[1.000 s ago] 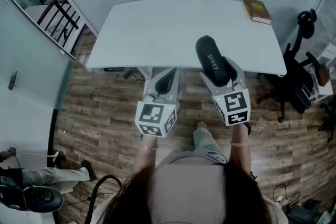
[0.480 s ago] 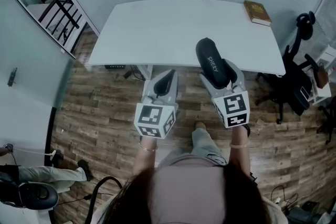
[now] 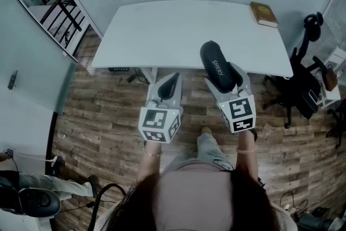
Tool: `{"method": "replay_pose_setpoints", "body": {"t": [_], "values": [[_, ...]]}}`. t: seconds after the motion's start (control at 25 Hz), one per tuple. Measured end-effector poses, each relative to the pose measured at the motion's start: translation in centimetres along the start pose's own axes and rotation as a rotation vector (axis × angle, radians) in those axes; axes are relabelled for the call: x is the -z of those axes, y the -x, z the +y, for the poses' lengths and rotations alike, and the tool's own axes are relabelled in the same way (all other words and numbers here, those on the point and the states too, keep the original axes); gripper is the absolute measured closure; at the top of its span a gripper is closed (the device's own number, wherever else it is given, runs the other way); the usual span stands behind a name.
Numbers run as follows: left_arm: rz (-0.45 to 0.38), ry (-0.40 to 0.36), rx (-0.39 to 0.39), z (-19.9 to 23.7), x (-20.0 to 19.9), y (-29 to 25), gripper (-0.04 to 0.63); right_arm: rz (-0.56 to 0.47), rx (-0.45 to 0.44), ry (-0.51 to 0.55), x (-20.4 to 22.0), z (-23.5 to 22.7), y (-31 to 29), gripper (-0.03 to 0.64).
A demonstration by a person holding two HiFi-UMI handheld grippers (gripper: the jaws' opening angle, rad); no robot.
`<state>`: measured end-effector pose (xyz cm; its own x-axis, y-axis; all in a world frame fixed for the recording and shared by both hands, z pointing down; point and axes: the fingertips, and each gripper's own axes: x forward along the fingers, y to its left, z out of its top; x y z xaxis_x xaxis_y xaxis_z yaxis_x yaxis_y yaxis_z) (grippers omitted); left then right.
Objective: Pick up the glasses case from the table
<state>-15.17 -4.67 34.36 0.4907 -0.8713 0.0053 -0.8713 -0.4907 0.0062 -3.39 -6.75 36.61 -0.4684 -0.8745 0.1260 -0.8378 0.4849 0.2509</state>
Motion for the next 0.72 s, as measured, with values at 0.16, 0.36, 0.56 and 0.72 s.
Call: {"method": "replay_pose_setpoints", "body": {"t": [0.16,0.36,0.56,0.72], "values": [[-0.002,-0.002,-0.001,0.0,0.0,0.1,0.591,-0.001,0.003,0.006,-0.2,0.1,0.0,0.264],[0.004,0.005,-0.007,0.5,0.4,0.6,0.591,0.012,-0.01,0.01,-0.2,0.9,-0.3,0.264],[0.01,0.012,-0.016,0.9,0.6,0.7,0.591,0.02,-0.017,0.014,-0.1,1.2,-0.6,0.264],[0.017,0.019,-0.022,1.8,1.2,0.9,0.591,0.031,-0.018,0.02,0.3,1.9,-1.2,0.264]]}}
